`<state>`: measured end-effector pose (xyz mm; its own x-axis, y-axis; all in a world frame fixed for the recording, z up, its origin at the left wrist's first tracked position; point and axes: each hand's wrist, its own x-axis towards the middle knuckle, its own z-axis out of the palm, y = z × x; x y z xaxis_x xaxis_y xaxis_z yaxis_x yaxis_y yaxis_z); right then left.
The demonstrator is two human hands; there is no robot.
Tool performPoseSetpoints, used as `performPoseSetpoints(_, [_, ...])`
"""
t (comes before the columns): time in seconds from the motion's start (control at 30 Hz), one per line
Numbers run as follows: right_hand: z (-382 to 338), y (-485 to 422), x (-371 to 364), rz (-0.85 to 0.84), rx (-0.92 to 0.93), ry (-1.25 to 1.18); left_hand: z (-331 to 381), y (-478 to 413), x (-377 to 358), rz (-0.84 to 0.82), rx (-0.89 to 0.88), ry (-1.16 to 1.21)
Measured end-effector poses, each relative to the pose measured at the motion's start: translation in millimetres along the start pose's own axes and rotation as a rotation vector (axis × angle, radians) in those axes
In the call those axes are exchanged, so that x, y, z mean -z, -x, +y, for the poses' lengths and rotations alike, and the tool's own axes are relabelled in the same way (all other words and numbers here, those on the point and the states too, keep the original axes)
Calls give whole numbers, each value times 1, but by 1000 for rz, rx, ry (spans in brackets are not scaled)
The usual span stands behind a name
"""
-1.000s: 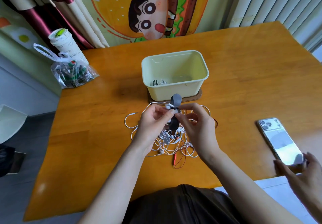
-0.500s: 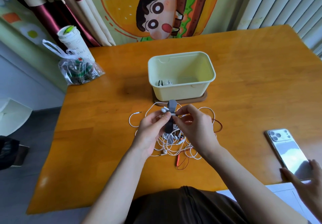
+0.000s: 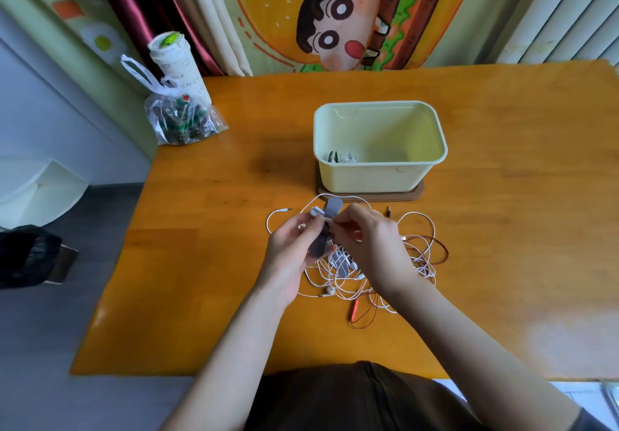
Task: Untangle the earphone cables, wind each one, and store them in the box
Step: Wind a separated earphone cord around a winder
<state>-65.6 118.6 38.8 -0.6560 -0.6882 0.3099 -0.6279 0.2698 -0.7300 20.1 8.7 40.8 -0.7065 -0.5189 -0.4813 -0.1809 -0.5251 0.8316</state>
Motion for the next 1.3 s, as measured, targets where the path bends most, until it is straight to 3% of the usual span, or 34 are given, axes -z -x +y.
performPoseSetpoints(0.47, [-2,4,-1,-5,57,13,2,0,-5,61,-28,-53])
performPoseSetpoints(1.0, [-1,2,4,110,-178,-203,0,3,-13,31,-14,14])
performPoseSetpoints(1.3, [1,3,9,99,12,9,1,6,-19,27,-68,-40])
